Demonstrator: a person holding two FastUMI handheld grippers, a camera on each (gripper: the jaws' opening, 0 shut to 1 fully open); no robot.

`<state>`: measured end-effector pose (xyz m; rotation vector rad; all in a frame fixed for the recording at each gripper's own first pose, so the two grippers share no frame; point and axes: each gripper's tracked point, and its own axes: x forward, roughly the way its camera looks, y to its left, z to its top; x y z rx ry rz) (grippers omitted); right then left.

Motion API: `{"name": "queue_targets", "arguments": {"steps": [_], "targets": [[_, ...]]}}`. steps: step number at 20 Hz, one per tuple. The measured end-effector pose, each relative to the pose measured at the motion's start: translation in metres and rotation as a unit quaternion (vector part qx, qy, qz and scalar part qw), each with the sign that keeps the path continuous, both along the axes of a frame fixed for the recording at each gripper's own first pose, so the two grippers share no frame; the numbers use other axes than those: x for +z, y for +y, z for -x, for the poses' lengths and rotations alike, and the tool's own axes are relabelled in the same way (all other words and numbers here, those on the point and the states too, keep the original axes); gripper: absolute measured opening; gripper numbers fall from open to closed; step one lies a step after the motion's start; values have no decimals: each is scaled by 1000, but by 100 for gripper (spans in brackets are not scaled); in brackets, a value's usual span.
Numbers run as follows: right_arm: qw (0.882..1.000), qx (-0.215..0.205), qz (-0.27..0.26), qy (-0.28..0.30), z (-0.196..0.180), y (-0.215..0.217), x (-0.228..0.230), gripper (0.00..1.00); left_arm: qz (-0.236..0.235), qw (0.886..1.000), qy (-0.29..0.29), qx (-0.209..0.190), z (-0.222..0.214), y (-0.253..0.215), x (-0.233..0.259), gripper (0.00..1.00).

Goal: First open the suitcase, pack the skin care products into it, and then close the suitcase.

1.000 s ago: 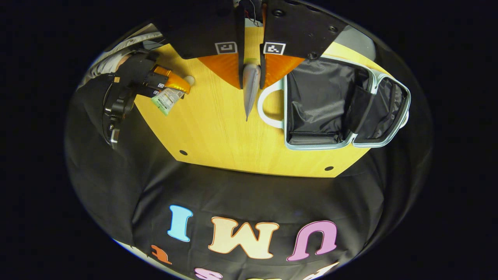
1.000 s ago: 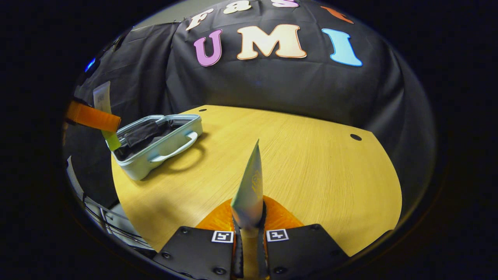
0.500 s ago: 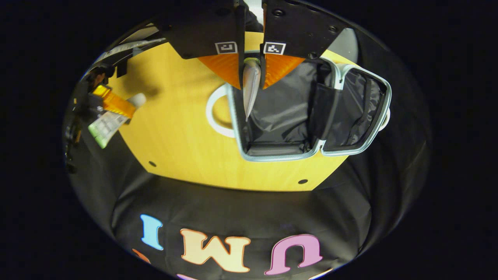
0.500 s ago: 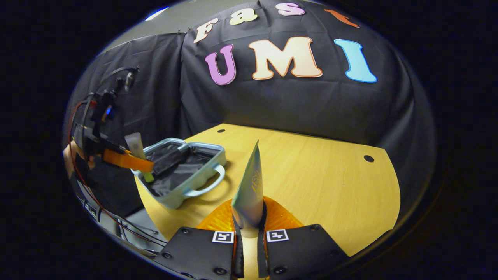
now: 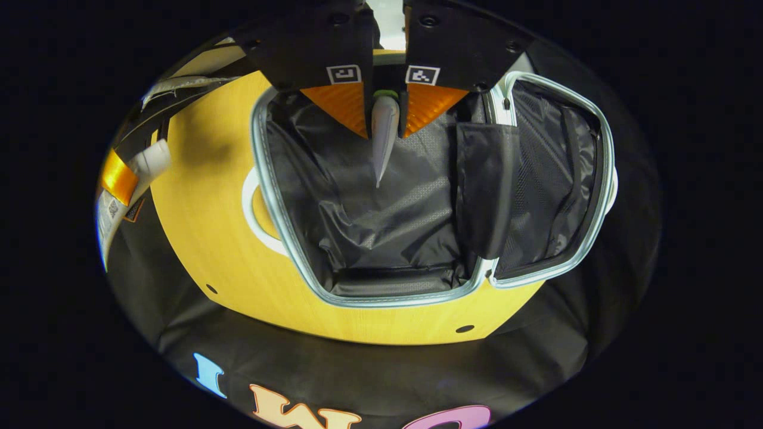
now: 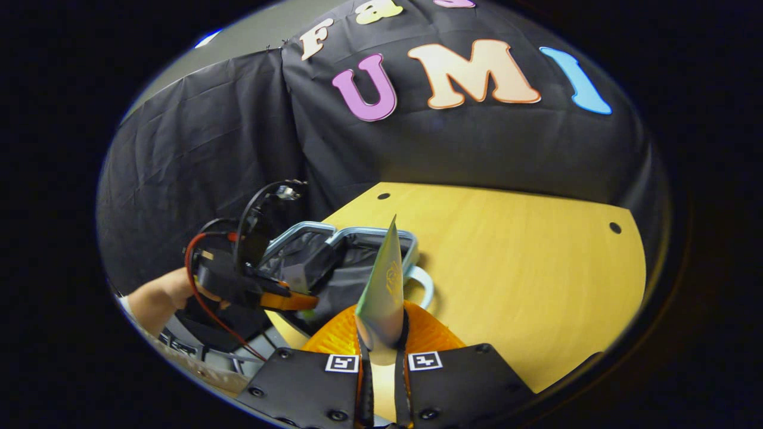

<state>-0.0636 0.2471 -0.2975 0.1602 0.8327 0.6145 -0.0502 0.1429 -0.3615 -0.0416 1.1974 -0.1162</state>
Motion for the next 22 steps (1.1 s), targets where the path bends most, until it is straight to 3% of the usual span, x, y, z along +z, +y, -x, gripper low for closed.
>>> {"name": "queue_targets", "arguments": {"steps": [2, 4, 6, 8, 9, 13, 14, 17, 20, 21, 22], "targets": [[999, -2, -9, 33, 3, 27, -9, 16, 8, 1000, -2, -3, -6, 6, -6, 16], [999, -1, 7, 48, 2, 45, -22, 16, 54, 999, 0, -2, -9, 0, -7, 17], [998, 5, 24, 58, 5, 61, -34, 16, 103, 995, 2, 11, -13, -3, -2, 43], [996, 14, 37, 80, 12, 77, -50, 16, 117, 993, -16, 17, -25, 9, 6, 75], [995, 15, 44, 87, 14, 82, -58, 16, 122, 992, -24, 16, -30, 17, 12, 70], [989, 18, 77, 128, 26, 102, -96, 16, 116, 992, -54, 19, -43, 59, 28, 77], [987, 15, 88, 134, 27, 105, -104, 16, 118, 991, -56, 24, -44, 69, 29, 72], [983, 8, 115, 145, 27, 110, -120, 18, 100, 992, -62, 50, -43, 114, 30, 69], [980, -7, 138, 146, 22, 109, -132, 21, 102, 989, -73, 84, -44, 152, 35, 72], [981, -10, 133, 143, 18, 112, -131, 32, 103, 987, -77, 97, -46, 163, 36, 72], [982, -11, 127, 141, 15, 117, -127, 29, 99, 986, -81, 106, -47, 175, 34, 72]]}}
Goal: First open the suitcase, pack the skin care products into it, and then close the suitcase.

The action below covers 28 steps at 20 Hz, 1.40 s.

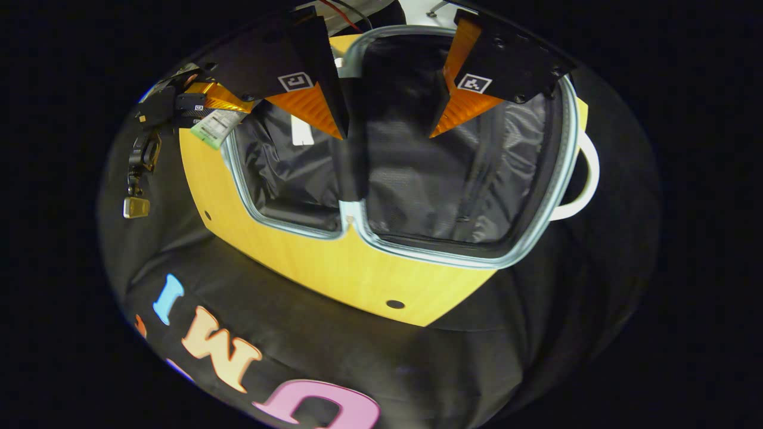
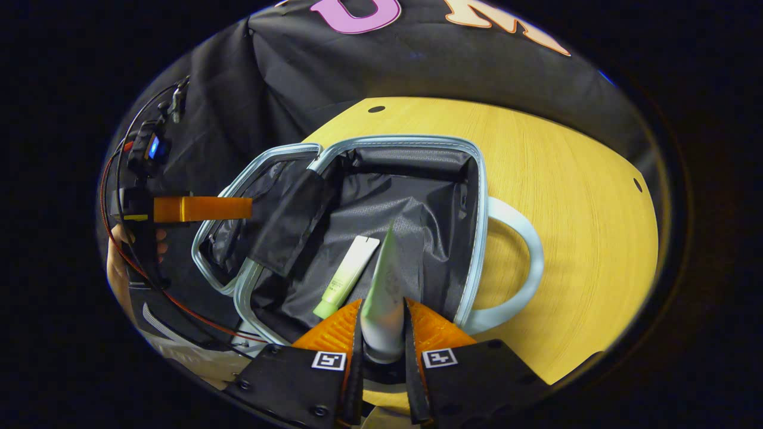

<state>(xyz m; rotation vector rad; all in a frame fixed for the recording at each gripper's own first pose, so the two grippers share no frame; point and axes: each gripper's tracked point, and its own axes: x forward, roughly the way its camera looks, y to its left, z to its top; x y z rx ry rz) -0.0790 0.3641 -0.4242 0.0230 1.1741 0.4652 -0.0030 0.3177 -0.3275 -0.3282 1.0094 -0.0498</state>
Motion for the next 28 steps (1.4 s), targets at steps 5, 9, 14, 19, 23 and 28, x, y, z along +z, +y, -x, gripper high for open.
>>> {"name": "queue_targets", "arguments": {"steps": [5, 9, 14, 19, 23, 28], "targets": [[999, -3, -8, -41, -27, 14, 20, 86, -52, 998, -17, 40, -5, 78, 10, 72], [997, 3, -28, -76, -41, 30, 34, 94, -78, 992, -32, 94, -6, 143, 16, 72], [996, 9, -29, -89, -40, 32, 40, 98, -88, 984, -19, 156, 1, 201, -5, 72], [995, -3, -22, -97, -44, 24, 43, 94, -67, 985, 13, 160, 0, 212, -39, 74], [994, -23, -18, -108, -49, 11, 46, 94, -78, 983, 44, 160, 4, 225, -57, 46], [993, -26, -14, -115, -47, -3, 49, 98, -69, 983, 37, 168, 2, 226, -55, 4]]}}
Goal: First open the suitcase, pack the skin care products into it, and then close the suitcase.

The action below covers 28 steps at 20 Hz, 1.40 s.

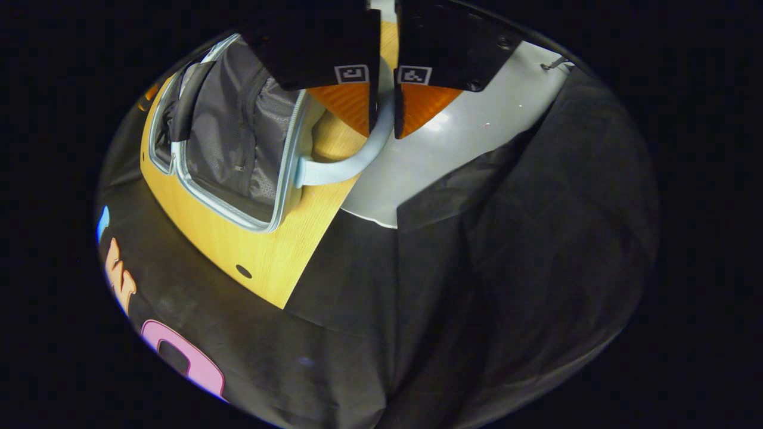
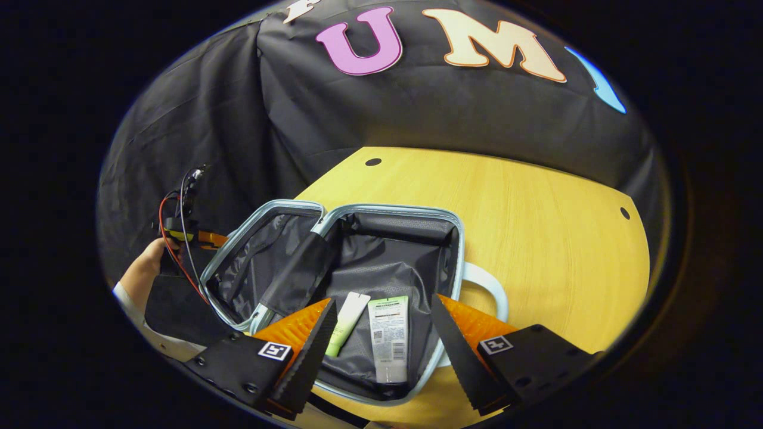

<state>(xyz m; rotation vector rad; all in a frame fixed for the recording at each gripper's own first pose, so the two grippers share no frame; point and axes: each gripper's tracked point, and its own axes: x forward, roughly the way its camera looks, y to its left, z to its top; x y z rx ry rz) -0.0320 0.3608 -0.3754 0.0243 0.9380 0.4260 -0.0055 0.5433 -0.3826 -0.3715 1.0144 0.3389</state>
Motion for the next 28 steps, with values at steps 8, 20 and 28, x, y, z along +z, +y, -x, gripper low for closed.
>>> {"name": "queue_targets", "arguments": {"steps": [8, 20, 28], "targets": [[999, 26, -21, -35, -1, -7, 16, 98, -109, 990, -70, -46, -2, -17, 94, 0], [995, 35, -74, -64, -7, -73, 54, 98, -130, 967, -187, -117, -34, -164, 245, 0], [993, 18, -84, -76, -2, -120, 66, 98, -44, 951, -248, -182, -55, -293, 276, 0]]}}
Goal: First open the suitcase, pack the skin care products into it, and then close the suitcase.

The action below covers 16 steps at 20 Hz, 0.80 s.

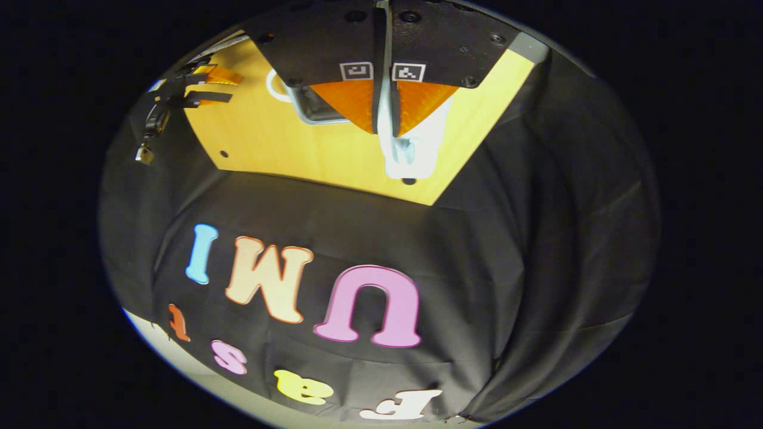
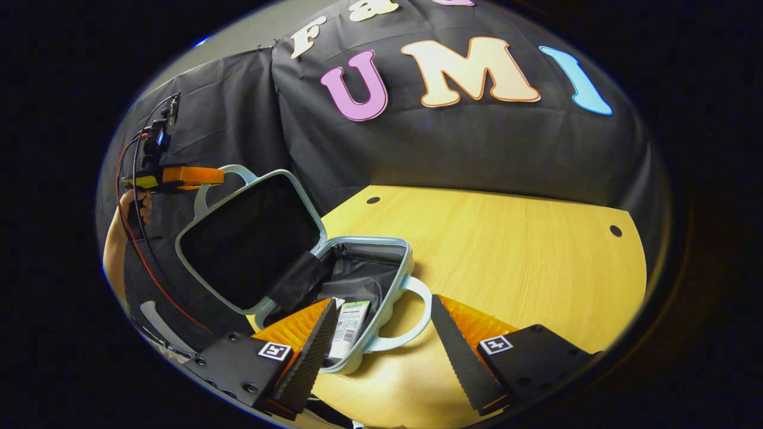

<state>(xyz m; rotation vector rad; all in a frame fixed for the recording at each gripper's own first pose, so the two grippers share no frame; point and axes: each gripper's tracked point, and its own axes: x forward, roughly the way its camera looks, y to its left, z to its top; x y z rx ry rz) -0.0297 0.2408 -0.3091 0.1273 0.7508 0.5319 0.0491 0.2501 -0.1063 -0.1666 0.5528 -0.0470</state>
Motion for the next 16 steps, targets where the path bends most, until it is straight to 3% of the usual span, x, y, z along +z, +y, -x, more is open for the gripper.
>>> {"name": "queue_targets", "arguments": {"steps": [7, 11, 16], "targets": [[1000, -21, 3, -11, 0, -38, 12, 98, 36, 996, 5, -83, -16, -112, -22, 0], [999, -35, 16, -17, 4, -75, 16, 98, 53, 990, 37, -124, -11, -171, -51, 0], [997, -66, 21, -26, 11, -135, 23, 98, 63, 987, 76, -123, -12, -226, -100, 0]]}}
